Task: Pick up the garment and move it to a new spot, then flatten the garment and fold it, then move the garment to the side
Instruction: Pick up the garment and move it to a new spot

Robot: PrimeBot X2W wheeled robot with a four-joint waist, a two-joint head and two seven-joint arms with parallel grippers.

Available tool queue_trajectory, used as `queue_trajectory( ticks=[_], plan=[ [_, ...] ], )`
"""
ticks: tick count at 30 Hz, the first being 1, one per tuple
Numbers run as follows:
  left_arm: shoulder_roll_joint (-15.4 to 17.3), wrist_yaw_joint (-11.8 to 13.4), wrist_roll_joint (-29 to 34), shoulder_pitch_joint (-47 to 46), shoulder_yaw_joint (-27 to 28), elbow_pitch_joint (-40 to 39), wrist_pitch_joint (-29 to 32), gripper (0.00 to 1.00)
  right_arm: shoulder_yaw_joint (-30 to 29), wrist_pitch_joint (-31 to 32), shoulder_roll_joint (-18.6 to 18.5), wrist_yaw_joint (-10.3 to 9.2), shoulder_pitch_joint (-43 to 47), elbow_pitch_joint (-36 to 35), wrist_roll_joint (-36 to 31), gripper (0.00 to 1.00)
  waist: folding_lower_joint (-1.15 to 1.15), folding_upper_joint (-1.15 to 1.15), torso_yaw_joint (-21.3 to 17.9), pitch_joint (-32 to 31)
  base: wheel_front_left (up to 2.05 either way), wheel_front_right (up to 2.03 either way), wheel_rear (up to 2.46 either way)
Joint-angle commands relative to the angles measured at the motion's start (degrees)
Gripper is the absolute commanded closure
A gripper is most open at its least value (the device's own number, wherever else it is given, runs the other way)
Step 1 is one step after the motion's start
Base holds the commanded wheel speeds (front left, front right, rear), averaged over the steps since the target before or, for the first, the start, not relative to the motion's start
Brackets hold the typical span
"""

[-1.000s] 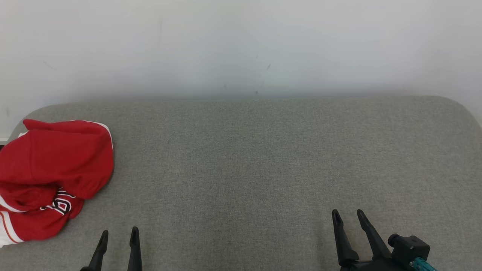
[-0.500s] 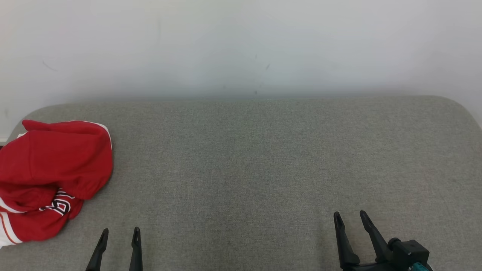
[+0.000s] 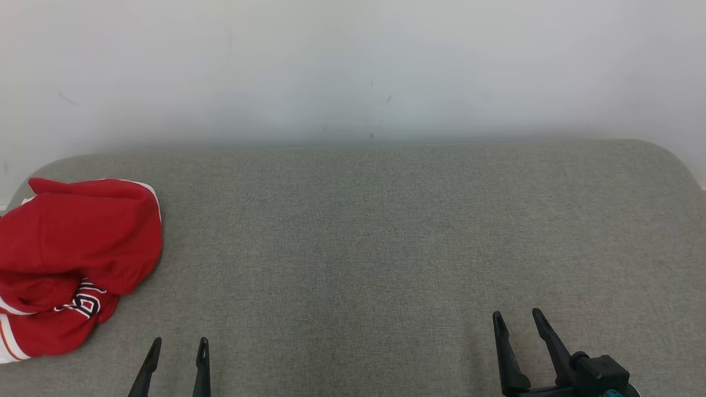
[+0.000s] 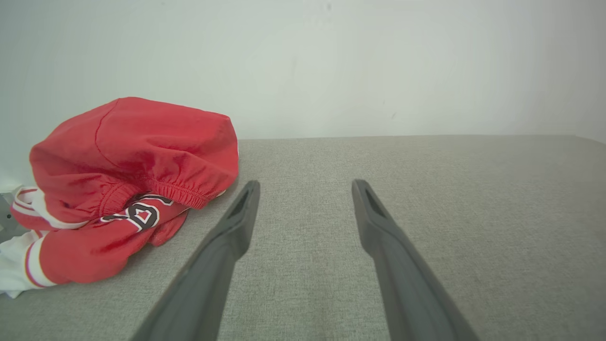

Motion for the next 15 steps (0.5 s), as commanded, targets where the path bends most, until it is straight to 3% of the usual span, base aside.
queue_trajectory(
  ticks=[1,15],
  plan=[
    [0.0,-0.2,1.3,0.8,0.1,0.2,-0.3,0.00,0.1,-0.6,-0.1,-0.12,0.7,0.0,-0.8,0.00,0.00,0.00,0.0,0.0,0.00,0.00,0.00],
    [0.0,-0.2,0.2,0.4,0.0,1.1,-0.3,0.00,0.1,-0.5,-0.1,-0.12,0.8,0.2,0.1,0.00,0.00,0.00,0.1,-0.2,0.00,0.00,0.00]
  ],
)
